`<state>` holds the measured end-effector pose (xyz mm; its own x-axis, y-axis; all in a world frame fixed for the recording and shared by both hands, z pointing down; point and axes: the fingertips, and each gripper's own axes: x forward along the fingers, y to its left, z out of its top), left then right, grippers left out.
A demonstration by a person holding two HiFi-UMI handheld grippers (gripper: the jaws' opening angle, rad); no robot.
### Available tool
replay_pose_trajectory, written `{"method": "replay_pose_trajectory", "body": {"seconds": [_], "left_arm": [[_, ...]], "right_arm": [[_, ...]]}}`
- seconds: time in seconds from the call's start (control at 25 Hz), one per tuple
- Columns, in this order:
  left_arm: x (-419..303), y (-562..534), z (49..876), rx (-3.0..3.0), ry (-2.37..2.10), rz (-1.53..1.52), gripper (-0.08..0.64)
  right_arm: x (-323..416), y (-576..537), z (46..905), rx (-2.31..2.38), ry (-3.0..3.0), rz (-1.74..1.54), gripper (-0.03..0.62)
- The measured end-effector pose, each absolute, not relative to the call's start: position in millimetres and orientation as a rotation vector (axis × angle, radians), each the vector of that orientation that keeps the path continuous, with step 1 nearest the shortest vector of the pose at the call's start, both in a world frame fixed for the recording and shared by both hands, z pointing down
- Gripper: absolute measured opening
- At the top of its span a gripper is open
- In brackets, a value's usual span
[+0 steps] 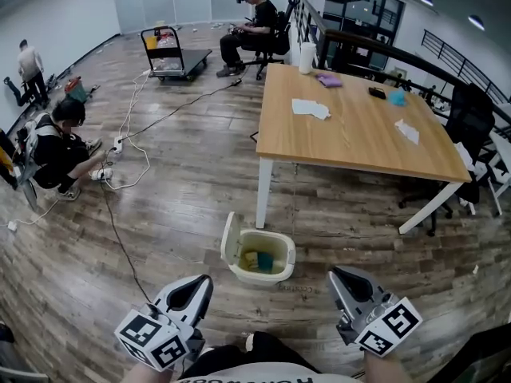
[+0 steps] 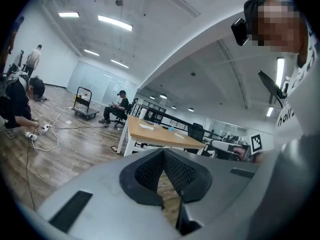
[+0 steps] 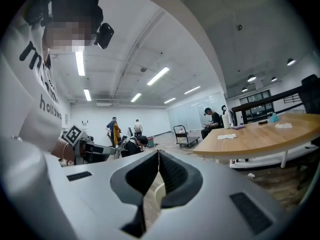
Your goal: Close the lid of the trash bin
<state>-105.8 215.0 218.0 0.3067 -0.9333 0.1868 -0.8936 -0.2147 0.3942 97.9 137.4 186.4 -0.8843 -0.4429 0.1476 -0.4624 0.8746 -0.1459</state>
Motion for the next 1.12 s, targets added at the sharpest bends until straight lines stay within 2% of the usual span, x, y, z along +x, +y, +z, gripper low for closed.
{"method": "replay_pose_trajectory", "body": {"seconds": [0.48,0.88,1.12], "left_arm": [[-91,206,229,2.189,-1.611,-0.028,0.006],[-116,152,271,2.233,-1.521,0.008,0.006],[-137,115,290,2.219,-1.422,-0.036,0.006]], "right_arm": [[110,119,226,0.748,-2.828,0.319,0.011],[115,91,255,0.911,-2.742,0.450,0.011],[93,72,285,0.928,-2.642,0.460,0.011]]}}
